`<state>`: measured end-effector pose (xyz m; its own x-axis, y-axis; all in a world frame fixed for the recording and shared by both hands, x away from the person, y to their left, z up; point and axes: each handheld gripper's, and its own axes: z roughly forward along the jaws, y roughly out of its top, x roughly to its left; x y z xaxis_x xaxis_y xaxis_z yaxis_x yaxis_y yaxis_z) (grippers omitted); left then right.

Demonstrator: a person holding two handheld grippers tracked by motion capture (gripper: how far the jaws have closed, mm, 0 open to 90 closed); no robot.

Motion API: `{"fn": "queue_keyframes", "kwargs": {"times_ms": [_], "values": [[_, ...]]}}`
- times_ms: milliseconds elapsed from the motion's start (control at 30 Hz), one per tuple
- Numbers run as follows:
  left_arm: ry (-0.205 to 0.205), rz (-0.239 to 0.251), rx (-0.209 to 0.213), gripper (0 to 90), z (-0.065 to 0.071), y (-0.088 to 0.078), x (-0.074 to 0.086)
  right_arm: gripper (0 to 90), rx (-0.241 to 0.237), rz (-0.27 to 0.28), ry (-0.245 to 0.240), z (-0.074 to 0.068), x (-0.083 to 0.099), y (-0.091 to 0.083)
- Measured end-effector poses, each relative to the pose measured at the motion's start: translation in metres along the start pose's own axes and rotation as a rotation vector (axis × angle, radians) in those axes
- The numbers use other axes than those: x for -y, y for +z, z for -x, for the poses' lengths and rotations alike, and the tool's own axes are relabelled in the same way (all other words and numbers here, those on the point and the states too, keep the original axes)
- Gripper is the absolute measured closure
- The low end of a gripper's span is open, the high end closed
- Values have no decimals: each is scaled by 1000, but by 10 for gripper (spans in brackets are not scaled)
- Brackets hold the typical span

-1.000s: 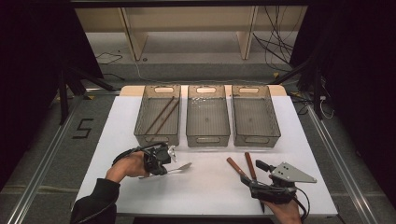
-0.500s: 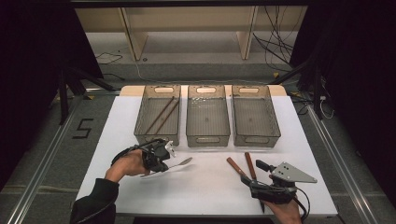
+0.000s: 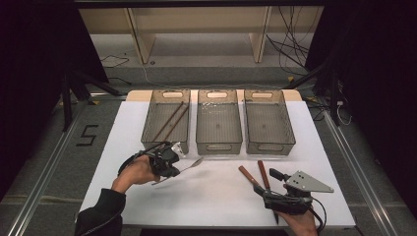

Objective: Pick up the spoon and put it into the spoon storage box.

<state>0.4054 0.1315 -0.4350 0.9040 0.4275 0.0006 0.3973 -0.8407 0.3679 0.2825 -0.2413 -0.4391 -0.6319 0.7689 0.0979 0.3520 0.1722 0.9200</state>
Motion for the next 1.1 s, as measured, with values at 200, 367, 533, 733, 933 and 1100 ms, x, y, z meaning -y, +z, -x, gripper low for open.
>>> {"fn": "queue_keyframes", "kwargs": {"times_ms": [200, 367, 533, 733, 933, 1100], "values": [[-55, 40, -6, 891, 0, -4, -3, 252, 0, 0, 2, 0, 0, 0], [-69, 63, 4, 891, 2, -8, -6, 252, 1, -1, 4, 0, 0, 0], [-80, 115, 6, 891, 5, -15, -12, 252, 2, -4, 6, 0, 1, 0], [-99, 165, -5, 891, 4, -22, -19, 252, 3, -4, 6, 0, 1, 1], [-124, 235, -11, 891, 3, -29, -33, 252, 3, -4, 8, 1, 1, 0], [-141, 257, -10, 891, 0, -30, -40, 252, 3, -1, 10, 1, 1, 0]]}}
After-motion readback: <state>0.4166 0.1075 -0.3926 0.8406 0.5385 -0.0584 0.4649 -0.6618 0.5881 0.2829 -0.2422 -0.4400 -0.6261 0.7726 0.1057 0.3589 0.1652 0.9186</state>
